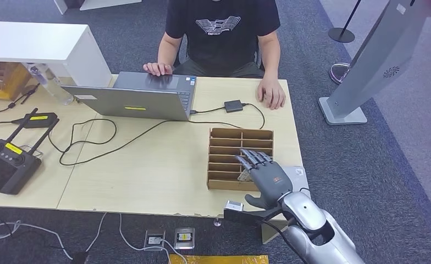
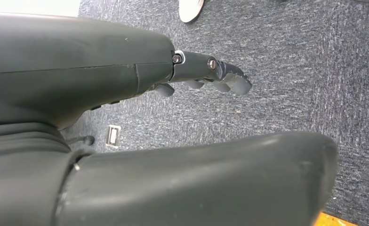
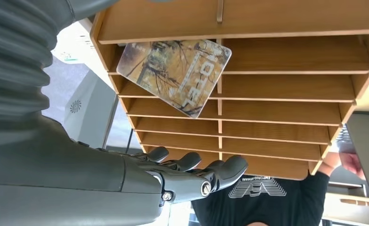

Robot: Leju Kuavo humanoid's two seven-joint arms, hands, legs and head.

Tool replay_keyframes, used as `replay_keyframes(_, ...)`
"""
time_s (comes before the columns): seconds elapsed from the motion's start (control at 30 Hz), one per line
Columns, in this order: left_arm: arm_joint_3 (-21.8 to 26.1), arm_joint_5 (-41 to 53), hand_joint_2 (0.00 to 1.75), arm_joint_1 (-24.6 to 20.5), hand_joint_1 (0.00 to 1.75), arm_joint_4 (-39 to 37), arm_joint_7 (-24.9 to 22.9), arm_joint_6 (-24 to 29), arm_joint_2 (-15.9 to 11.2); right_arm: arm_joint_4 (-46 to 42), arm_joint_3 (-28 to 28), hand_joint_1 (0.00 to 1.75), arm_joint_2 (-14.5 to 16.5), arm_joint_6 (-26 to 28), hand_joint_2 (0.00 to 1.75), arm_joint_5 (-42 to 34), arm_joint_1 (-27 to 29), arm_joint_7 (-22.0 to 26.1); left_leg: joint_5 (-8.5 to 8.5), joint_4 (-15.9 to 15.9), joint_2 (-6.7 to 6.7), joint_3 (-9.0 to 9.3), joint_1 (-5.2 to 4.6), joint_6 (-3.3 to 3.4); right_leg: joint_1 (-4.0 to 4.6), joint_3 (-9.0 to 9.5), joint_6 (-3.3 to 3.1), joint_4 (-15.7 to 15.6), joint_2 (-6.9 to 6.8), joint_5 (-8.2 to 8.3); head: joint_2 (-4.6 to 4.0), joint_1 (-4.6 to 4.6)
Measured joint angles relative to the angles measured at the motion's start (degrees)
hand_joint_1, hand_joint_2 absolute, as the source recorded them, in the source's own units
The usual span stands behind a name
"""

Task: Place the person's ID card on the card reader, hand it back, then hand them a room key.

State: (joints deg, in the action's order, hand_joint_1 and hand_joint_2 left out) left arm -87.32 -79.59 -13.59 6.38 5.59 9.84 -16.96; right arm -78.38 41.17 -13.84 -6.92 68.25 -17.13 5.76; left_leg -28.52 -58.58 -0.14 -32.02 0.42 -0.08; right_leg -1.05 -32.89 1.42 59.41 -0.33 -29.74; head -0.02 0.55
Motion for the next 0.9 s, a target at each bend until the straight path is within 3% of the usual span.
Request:
replay_keyframes(0.87, 0.00, 0.86, 0.00, 0.13, 0.00, 0.00, -0.39, -0.22, -0.03, 2.56, 0.03, 0.00, 0.07, 0.19, 1.75, 0.51, -0.27, -0.60, 0.00, 0.00, 0.00, 0.01, 0.00, 0.00, 0.00, 0.00, 0.00, 0.00, 0.01, 0.00, 0.00, 0.01)
replay_keyframes(0.9, 0.00, 0.86, 0.00, 0.14, 0.00, 0.00, -0.39, -0.22, -0.03, 2.56, 0.03, 0.29, 0.07, 0.19, 1.75, 0.51, -0.26, -0.60, 0.00, 0.00, 0.00, 0.01, 0.00, 0.00, 0.00, 0.00, 0.00, 0.00, 0.01, 0.00, 0.00, 0.00)
